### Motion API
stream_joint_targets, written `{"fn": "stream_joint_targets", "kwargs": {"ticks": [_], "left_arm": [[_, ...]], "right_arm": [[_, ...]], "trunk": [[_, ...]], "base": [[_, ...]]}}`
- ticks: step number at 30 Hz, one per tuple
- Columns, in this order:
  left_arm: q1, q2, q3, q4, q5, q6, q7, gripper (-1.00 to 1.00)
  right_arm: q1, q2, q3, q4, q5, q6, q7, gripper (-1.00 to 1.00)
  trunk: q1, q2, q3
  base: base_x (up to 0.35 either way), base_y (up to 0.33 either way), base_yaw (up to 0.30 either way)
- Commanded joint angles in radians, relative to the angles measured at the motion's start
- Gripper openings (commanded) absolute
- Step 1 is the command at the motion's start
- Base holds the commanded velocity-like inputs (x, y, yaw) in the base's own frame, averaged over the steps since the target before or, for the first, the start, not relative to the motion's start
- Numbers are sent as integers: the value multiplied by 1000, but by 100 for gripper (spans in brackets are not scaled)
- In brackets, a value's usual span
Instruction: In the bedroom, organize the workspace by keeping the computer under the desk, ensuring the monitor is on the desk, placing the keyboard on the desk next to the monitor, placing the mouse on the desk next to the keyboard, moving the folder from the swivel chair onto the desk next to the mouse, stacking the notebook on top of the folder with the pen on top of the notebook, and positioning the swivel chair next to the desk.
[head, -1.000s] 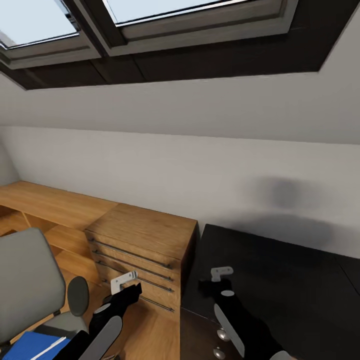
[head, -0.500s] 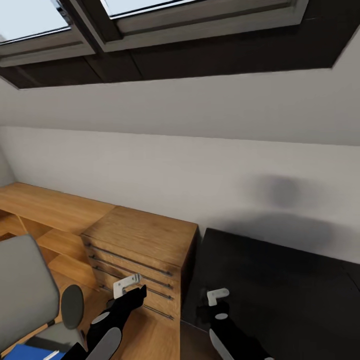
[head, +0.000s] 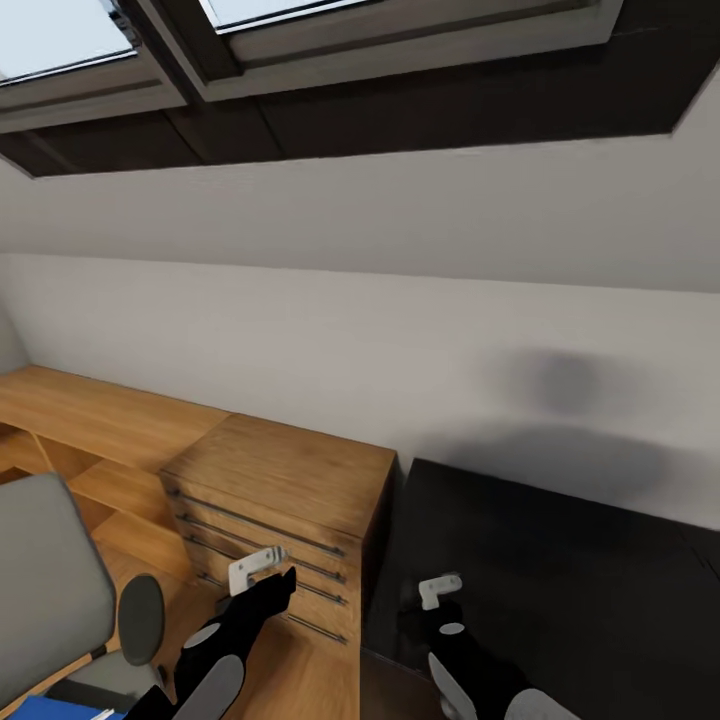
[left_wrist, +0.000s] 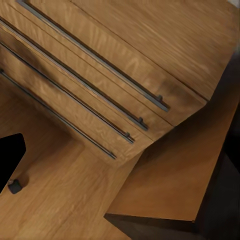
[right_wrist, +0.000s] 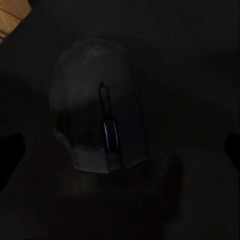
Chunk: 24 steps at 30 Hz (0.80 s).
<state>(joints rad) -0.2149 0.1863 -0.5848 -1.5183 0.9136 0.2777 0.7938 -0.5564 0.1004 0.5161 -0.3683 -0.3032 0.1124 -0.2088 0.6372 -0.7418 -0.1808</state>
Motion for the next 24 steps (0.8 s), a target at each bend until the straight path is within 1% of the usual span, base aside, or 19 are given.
{"fn": "stream_joint_targets", "kwargs": {"ticks": [1, 5, 9, 11, 20, 22, 24], "left_arm": [[-1, 1, -2, -2, 4, 3, 7, 100], [-1, 1, -3, -3, 4, 3, 7, 100], [-1, 1, -4, -3, 4, 4, 7, 100], [-1, 1, -11, -3, 4, 4, 7, 100], [-1, 1, -15, -3, 4, 3, 7, 100], [-1, 1, -15, -2, 4, 3, 7, 100], [-1, 1, -16, -2, 4, 3, 7, 100]], "right_arm": [[-2, -1, 8, 0, -7, 3, -7, 100], [-4, -1, 8, 6, -8, -6, -1, 100], [-5, -2, 7, 10, -9, -24, 2, 100], [-5, -2, 7, 12, -9, -36, 11, 100], [-5, -2, 6, 13, -11, -44, 23, 100], [-5, -1, 5, 16, -12, -44, 24, 100], [-5, 5, 4, 24, -12, -38, 23, 100]], "trunk": [[1, -1, -2], [1, -1, -2], [1, -1, -2], [1, -1, -2], [1, -1, -2], [1, -1, -2], [1, -1, -2]], "base": [[227, 0, 0], [270, 0, 0], [144, 0, 0], [40, 0, 0], [9, 0, 0], [1, 0, 0], [0, 0, 0]]}}
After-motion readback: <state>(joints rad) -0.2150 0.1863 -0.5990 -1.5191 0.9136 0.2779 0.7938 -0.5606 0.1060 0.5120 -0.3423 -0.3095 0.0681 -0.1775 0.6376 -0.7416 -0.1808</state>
